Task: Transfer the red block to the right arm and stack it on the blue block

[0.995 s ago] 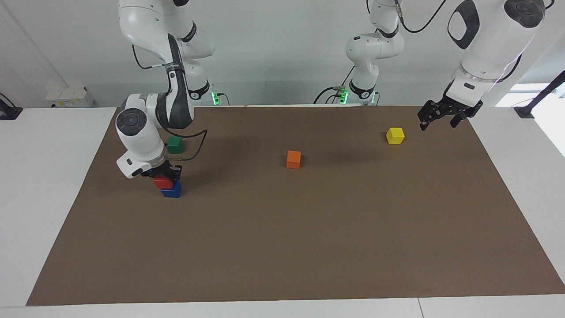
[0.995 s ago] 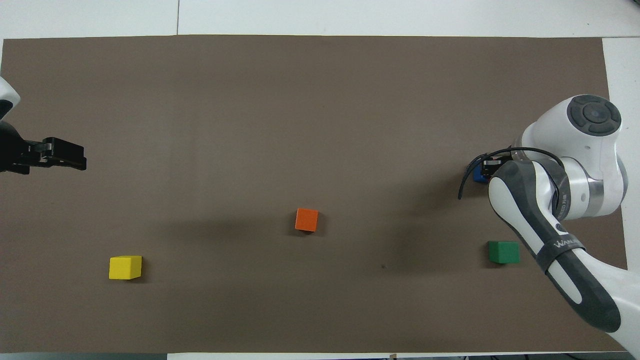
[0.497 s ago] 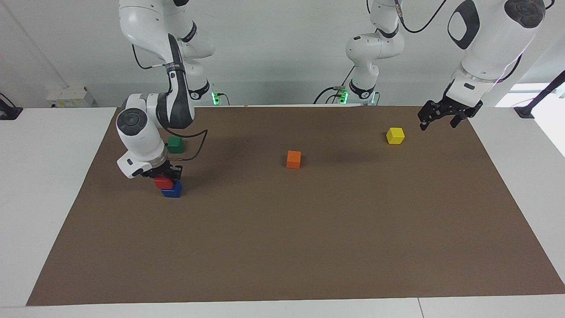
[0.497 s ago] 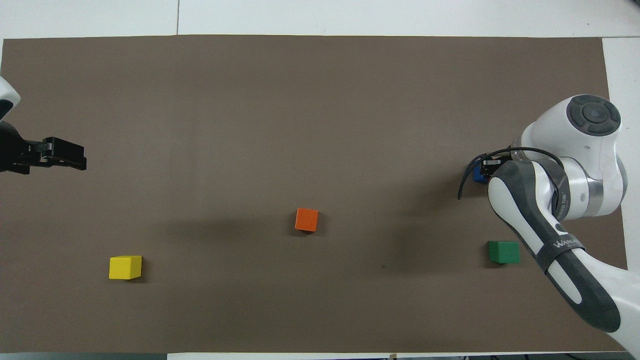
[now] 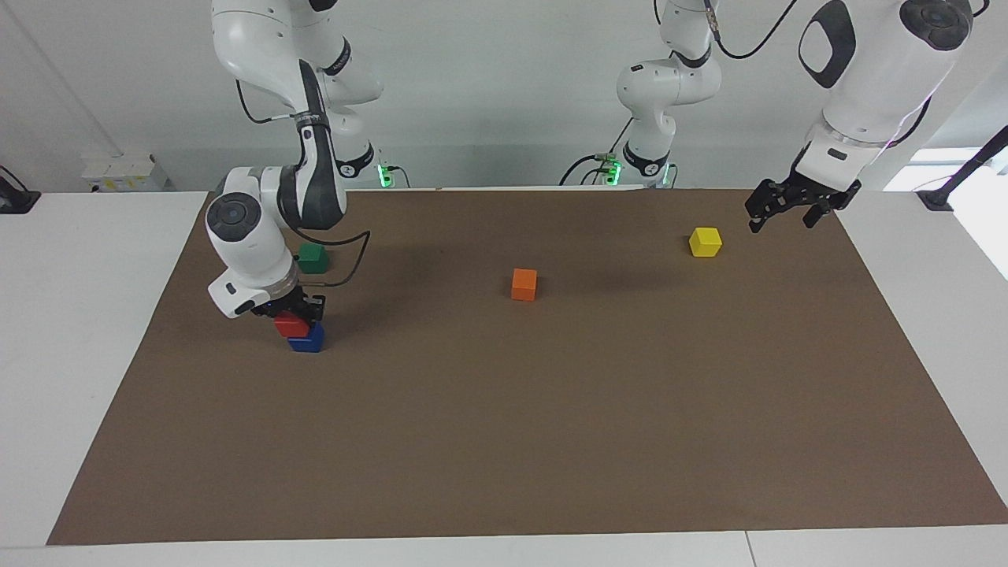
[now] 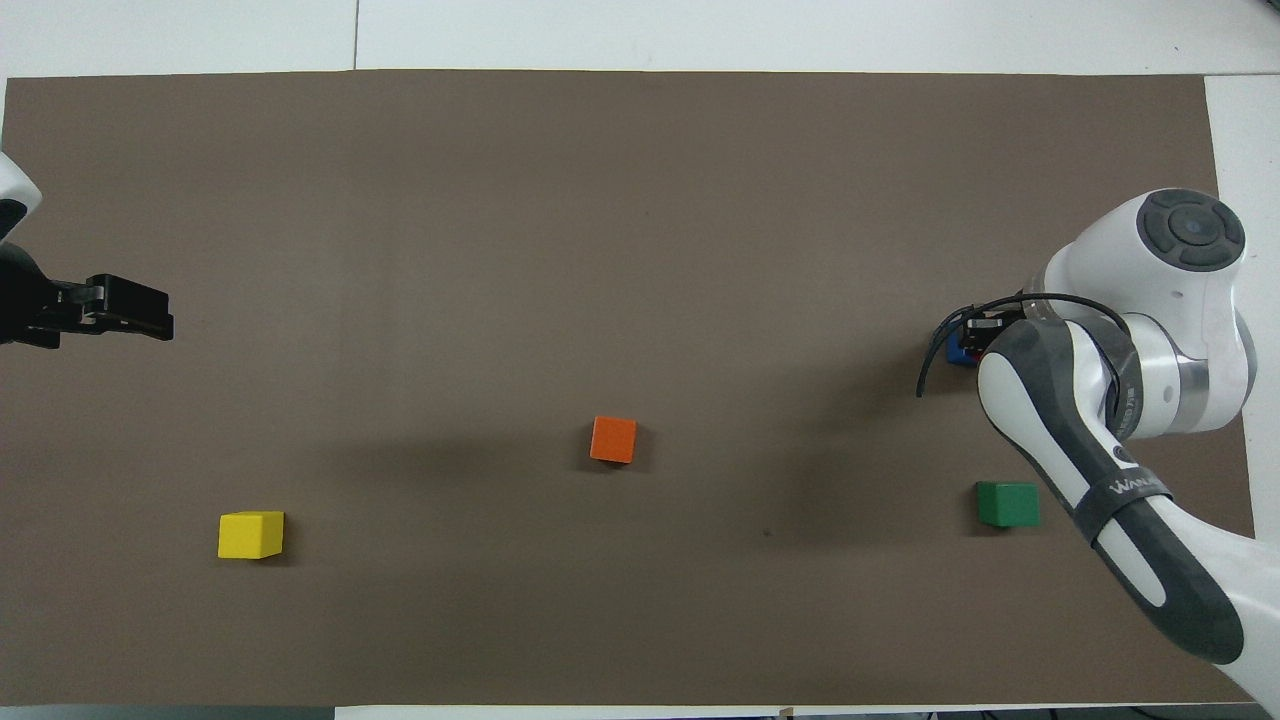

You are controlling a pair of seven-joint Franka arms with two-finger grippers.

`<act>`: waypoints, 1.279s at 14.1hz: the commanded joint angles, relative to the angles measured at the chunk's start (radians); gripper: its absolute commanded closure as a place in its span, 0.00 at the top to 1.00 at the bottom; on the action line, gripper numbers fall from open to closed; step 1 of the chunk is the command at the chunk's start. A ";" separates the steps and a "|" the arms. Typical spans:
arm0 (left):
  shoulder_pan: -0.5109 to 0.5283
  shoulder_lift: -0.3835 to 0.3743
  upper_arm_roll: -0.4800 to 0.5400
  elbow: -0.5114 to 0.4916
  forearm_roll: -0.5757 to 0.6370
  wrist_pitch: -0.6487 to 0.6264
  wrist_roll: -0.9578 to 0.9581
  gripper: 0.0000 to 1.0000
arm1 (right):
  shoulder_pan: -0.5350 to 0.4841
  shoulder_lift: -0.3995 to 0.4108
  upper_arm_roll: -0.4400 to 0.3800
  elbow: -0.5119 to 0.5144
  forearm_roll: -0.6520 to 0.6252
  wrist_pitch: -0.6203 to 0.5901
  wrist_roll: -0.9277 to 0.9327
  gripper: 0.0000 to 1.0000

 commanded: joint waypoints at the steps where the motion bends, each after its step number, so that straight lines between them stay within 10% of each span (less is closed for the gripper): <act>1: -0.010 0.002 0.009 0.003 -0.012 0.008 0.000 1.00 | -0.020 -0.003 0.014 0.002 0.017 0.016 0.003 0.99; 12: -0.010 0.001 0.010 0.003 -0.012 0.011 0.001 1.00 | -0.016 -0.105 0.014 0.231 0.027 -0.151 -0.214 1.00; 18: -0.008 0.006 0.018 0.021 -0.091 -0.018 0.000 1.00 | -0.014 -0.198 0.017 0.426 0.061 -0.568 -0.215 1.00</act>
